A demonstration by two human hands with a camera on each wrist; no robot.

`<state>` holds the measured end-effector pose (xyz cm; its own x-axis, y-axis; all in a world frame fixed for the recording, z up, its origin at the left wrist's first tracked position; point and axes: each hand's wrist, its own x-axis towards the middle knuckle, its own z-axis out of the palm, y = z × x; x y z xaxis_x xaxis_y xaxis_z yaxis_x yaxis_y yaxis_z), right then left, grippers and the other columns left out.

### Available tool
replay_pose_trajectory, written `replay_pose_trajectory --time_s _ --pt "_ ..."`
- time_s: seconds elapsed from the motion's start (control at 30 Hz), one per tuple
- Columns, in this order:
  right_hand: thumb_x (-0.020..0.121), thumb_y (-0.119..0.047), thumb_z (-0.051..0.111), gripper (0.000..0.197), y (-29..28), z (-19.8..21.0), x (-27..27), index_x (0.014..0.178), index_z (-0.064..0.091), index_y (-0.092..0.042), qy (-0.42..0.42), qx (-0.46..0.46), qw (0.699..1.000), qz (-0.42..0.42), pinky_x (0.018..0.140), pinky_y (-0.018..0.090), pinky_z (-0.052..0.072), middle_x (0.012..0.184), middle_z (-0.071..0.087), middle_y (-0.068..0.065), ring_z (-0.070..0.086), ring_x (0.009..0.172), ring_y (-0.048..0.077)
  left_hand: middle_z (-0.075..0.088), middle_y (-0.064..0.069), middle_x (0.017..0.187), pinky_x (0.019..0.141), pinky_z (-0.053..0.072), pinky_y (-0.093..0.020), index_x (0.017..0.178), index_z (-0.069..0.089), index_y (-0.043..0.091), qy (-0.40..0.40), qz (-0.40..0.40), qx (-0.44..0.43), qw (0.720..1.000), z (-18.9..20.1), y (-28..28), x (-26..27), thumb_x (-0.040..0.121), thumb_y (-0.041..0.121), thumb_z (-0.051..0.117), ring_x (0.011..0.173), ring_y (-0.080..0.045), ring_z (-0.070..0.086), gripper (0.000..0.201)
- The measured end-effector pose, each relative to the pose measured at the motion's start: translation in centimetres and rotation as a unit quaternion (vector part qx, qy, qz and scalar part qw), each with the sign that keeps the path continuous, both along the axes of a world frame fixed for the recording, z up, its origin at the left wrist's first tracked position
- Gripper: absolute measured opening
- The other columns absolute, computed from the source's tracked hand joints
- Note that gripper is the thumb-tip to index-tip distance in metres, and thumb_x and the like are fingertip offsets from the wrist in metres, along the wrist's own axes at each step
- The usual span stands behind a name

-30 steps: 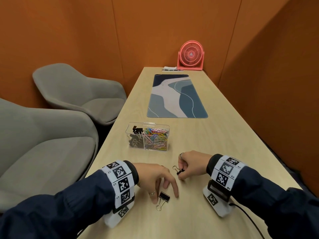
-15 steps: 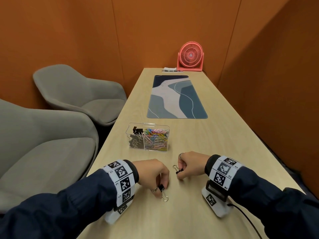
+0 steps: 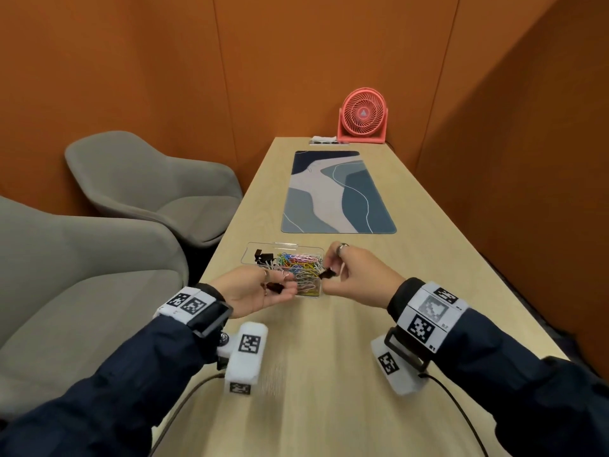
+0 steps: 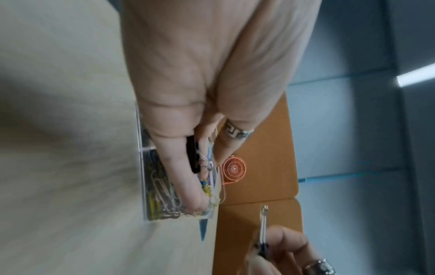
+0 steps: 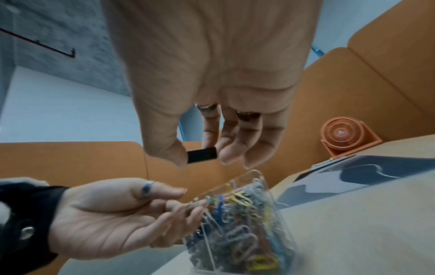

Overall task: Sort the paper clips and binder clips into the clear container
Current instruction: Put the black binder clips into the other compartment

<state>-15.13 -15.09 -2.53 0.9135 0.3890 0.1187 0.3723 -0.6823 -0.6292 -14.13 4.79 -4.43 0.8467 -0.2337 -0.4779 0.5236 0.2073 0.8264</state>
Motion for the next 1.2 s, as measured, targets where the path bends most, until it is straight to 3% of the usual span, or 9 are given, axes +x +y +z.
replay_pose_trajectory --time_s 0.13,0.27,0.33,0.5,0.63,0.83,0.93,1.07,1.2 --pt "0.077 -0.032 0.068 0.024 2.3 0.5 0.6 0.095 0.057 -0.021 -0.050 -0.033 0.998 0.035 0.057 0.017 0.032 0.087 0.050 -0.004 0.042 0.062 0.001 0.057 -0.025 0.105 0.057 0.059 -0.038 0.117 0.047 0.000 0.057 0.051 -0.127 0.989 0.3 0.1 0.3 0.100 0.023 0.041 0.069 -0.033 0.068 0.029" --pt "0.080 -0.028 0.065 0.028 4.1 0.2 0.9 0.106 0.063 -0.019 -0.062 -0.074 0.995 0.036 0.081 0.028 0.046 0.097 0.054 -0.003 0.052 0.086 0.012 0.068 -0.025 0.086 0.054 0.059 -0.036 0.085 0.065 -0.015 0.065 0.019 -0.168 0.983 0.8 0.1 0.1 0.101 0.036 0.030 0.067 -0.032 0.071 0.064" --pt "0.080 -0.031 0.066 0.031 4.5 0.1 1.0 0.109 0.063 -0.019 -0.061 -0.081 0.994 0.034 0.090 0.033 0.047 0.102 0.056 -0.001 0.054 0.097 0.016 0.068 -0.025 0.080 0.053 0.058 -0.037 0.088 0.061 -0.016 0.063 0.019 -0.180 0.981 1.1 0.2 0.0 0.101 0.034 0.030 0.064 -0.032 0.070 0.061" --pt "0.090 -0.046 0.051 0.041 4.0 0.1 2.2 0.123 0.053 -0.023 -0.084 -0.022 0.996 -0.035 0.103 0.039 0.037 0.120 0.053 0.001 0.042 0.118 0.018 0.062 -0.030 0.097 0.069 0.059 -0.045 0.117 0.047 -0.010 0.067 0.045 -0.206 0.975 1.1 1.4 0.2 0.098 0.010 0.039 0.081 -0.041 0.068 0.029" --pt "0.086 -0.050 0.054 0.066 3.3 -0.5 4.0 0.142 0.034 -0.020 -0.027 -0.120 0.990 -0.064 0.110 0.045 0.029 0.143 0.040 0.004 0.028 0.135 0.025 0.060 -0.026 0.096 0.074 0.057 -0.044 0.114 0.049 -0.013 0.035 0.062 -0.170 0.983 1.3 2.7 0.6 0.093 -0.008 0.038 0.076 -0.036 0.070 0.023" --pt "0.085 -0.033 0.063 0.062 2.8 -2.1 4.6 0.139 0.036 -0.016 0.022 -0.149 0.988 -0.034 0.106 0.043 0.036 0.138 0.043 0.004 0.043 0.127 0.024 0.055 -0.025 0.100 0.059 0.059 -0.031 0.101 0.053 -0.012 -0.036 0.075 -0.030 0.996 3.2 4.1 2.0 0.095 -0.013 0.030 0.089 -0.034 0.061 0.024" --pt "0.085 -0.031 0.063 0.059 2.5 -2.1 4.3 0.137 0.039 -0.015 0.023 -0.146 0.989 -0.024 0.105 0.042 0.038 0.136 0.042 0.003 0.046 0.124 0.023 0.052 -0.023 0.093 0.052 0.058 -0.027 0.095 0.054 -0.009 -0.066 0.074 0.104 0.990 4.1 4.1 2.9 0.094 -0.015 0.030 0.081 -0.029 0.057 0.024" --pt "0.084 -0.031 0.065 0.059 1.8 -1.8 4.0 0.135 0.040 -0.017 0.033 -0.143 0.989 -0.003 0.104 0.040 0.040 0.135 0.046 0.003 0.048 0.121 0.021 0.056 -0.024 0.091 0.054 0.058 -0.024 0.102 0.053 -0.006 -0.089 0.025 0.284 0.954 5.2 3.7 3.6 0.094 -0.013 0.039 0.076 -0.030 0.060 0.018" --pt "0.084 -0.030 0.066 0.057 1.3 -1.6 3.7 0.134 0.042 -0.018 0.030 -0.137 0.990 0.014 0.102 0.035 0.040 0.132 0.048 0.003 0.050 0.118 0.017 0.060 -0.022 0.089 0.055 0.056 -0.028 0.080 0.051 0.000 -0.094 -0.049 0.428 0.898 5.8 2.8 4.1 0.092 -0.008 0.047 0.075 -0.033 0.063 0.015"
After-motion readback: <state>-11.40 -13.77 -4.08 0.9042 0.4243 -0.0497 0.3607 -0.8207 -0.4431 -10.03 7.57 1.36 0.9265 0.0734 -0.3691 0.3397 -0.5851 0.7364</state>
